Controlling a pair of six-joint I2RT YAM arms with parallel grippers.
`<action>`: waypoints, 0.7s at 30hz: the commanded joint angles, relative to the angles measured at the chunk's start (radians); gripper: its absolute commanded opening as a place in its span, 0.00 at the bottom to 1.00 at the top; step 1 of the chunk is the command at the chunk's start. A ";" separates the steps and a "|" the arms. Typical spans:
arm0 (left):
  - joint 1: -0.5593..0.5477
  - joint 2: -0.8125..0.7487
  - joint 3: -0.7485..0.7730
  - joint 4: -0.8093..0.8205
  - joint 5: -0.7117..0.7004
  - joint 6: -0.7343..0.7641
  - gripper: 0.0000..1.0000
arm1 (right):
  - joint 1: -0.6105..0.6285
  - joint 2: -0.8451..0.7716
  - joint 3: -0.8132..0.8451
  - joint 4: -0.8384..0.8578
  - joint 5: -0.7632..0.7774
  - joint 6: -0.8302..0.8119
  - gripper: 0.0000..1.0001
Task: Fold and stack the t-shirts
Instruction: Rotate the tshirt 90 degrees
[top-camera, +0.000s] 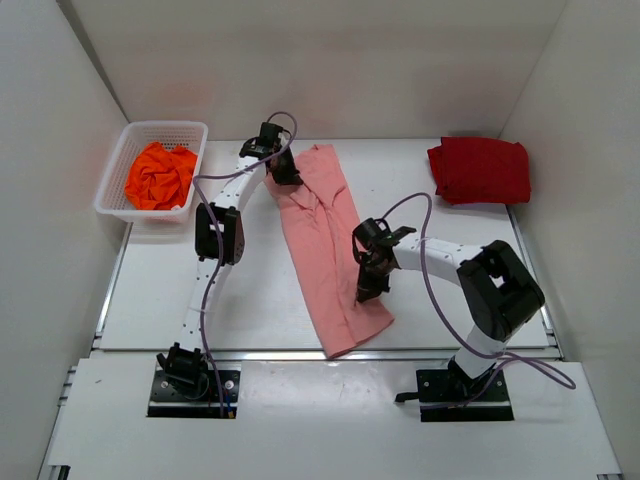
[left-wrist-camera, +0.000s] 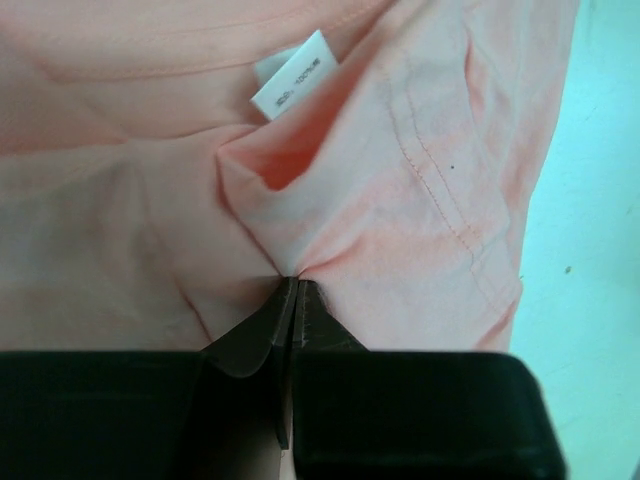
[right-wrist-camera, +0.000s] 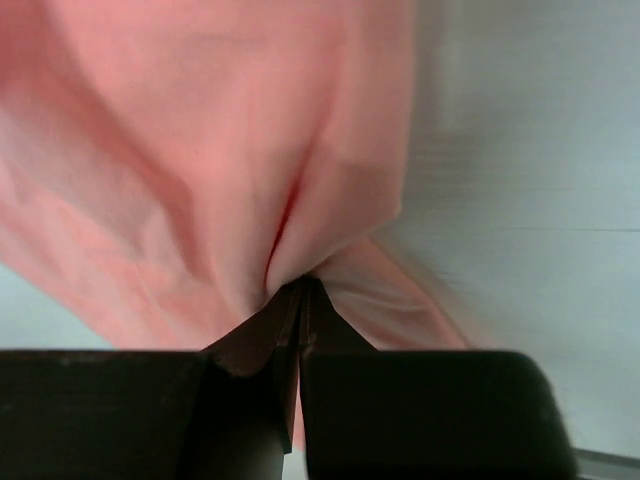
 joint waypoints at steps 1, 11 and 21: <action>0.034 0.029 -0.028 0.058 0.007 -0.041 0.10 | 0.048 0.064 -0.033 0.110 -0.079 0.075 0.00; 0.070 -0.035 -0.027 0.293 0.099 -0.120 0.07 | 0.128 0.162 0.060 0.216 -0.173 -0.058 0.00; -0.017 -0.568 -0.302 0.191 0.236 0.148 0.58 | 0.160 -0.009 0.140 0.196 0.073 -0.244 0.44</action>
